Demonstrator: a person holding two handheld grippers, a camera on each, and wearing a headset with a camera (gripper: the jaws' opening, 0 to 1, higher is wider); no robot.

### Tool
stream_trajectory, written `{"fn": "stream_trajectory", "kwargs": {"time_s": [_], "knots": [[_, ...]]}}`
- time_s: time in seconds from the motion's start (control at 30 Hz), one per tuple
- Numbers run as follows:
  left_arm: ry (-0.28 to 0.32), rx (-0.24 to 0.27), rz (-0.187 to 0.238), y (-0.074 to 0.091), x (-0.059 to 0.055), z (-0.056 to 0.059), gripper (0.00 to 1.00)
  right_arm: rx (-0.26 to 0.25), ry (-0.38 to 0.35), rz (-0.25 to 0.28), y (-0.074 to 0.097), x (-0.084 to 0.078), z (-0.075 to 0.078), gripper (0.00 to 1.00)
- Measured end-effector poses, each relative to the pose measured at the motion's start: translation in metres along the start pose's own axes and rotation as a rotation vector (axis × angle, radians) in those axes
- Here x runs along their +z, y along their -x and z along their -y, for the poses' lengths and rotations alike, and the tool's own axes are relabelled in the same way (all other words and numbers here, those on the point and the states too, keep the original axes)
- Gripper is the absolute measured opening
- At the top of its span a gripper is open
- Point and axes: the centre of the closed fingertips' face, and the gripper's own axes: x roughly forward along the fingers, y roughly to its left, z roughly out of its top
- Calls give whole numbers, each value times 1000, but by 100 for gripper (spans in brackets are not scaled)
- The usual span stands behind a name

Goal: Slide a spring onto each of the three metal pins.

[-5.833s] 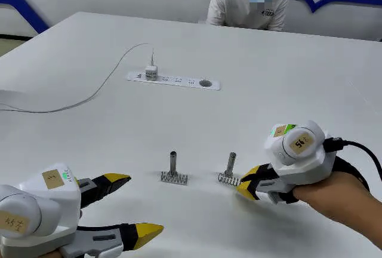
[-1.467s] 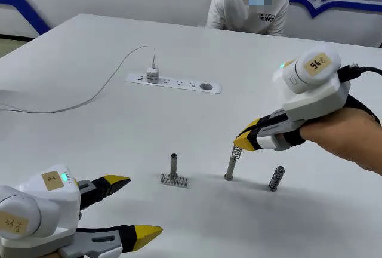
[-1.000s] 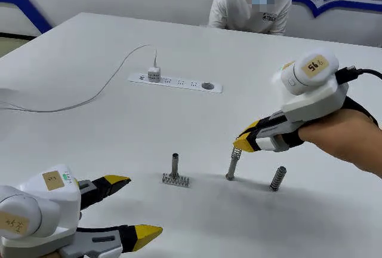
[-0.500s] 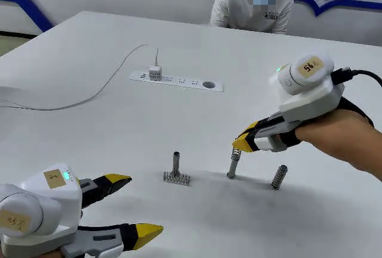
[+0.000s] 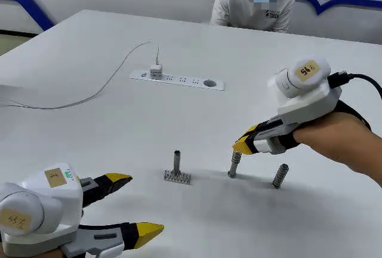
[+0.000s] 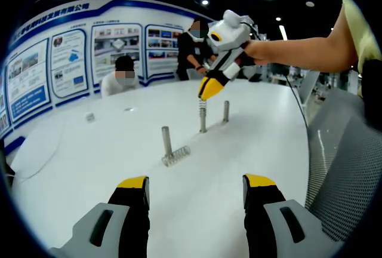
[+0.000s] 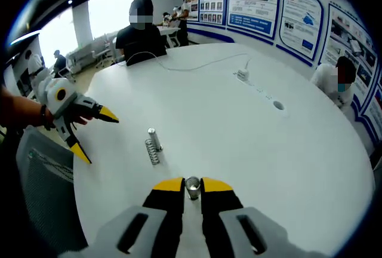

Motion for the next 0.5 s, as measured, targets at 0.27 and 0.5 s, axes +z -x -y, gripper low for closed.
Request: {"fn": "stream_trajectory", "kwargs": {"time_s": [0.27, 0.5], "knots": [[2, 0, -2, 0, -1, 0, 64, 2, -11, -7, -5, -5, 0, 12], [2, -1, -3, -1, -1, 0, 64, 5, -14, -15, -7, -8, -1, 12]]}}
